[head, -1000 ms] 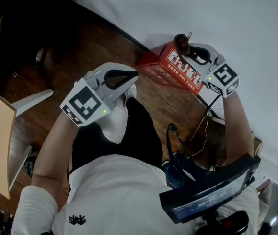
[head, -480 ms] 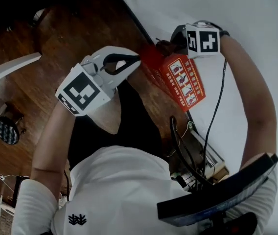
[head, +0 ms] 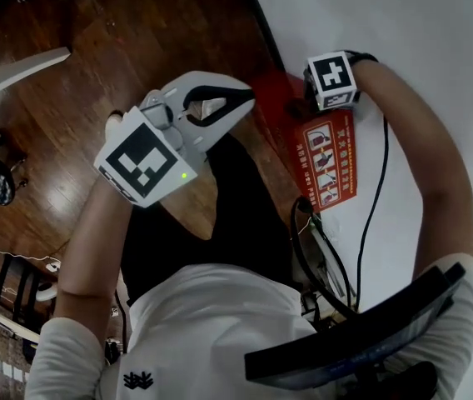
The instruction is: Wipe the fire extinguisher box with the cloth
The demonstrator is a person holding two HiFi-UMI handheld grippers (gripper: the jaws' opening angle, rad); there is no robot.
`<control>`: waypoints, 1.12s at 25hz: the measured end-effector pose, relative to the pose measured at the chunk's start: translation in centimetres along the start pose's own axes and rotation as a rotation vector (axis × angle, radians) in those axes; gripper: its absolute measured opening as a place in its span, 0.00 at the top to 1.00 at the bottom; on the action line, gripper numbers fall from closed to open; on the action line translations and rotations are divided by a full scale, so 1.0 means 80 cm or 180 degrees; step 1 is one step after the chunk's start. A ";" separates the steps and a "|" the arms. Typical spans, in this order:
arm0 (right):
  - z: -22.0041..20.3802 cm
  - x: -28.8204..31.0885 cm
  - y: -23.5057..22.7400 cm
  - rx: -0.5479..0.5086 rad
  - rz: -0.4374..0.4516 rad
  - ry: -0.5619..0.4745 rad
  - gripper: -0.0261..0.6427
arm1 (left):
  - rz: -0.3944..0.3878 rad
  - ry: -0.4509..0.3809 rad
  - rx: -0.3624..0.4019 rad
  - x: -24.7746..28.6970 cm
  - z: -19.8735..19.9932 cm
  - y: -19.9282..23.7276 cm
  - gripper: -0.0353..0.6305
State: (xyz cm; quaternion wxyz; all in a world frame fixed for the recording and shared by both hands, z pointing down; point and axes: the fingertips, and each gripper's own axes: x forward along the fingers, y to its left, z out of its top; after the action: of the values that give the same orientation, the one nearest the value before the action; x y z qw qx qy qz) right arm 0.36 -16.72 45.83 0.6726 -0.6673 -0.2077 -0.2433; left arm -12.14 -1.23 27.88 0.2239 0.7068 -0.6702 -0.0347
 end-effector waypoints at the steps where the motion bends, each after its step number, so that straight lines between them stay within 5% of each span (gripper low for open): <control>1: -0.002 0.012 -0.003 -0.0016 0.0079 0.0012 0.82 | 0.0007 0.0024 -0.0026 0.005 -0.006 0.003 0.95; 17: 0.005 0.123 -0.115 -0.0220 0.0347 0.0117 0.82 | -0.0049 0.0215 -0.0291 0.061 -0.090 0.027 0.95; 28: 0.006 0.225 -0.233 0.0003 0.0426 0.0022 0.82 | -0.0247 0.0355 -0.0491 0.103 -0.152 0.036 0.95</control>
State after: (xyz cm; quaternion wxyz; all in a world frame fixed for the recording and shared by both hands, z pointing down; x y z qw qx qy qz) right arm 3.42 -17.01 71.52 0.6884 -0.6785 -0.1604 -0.2001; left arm -9.74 -5.87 41.87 0.3131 0.7137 -0.6241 -0.0555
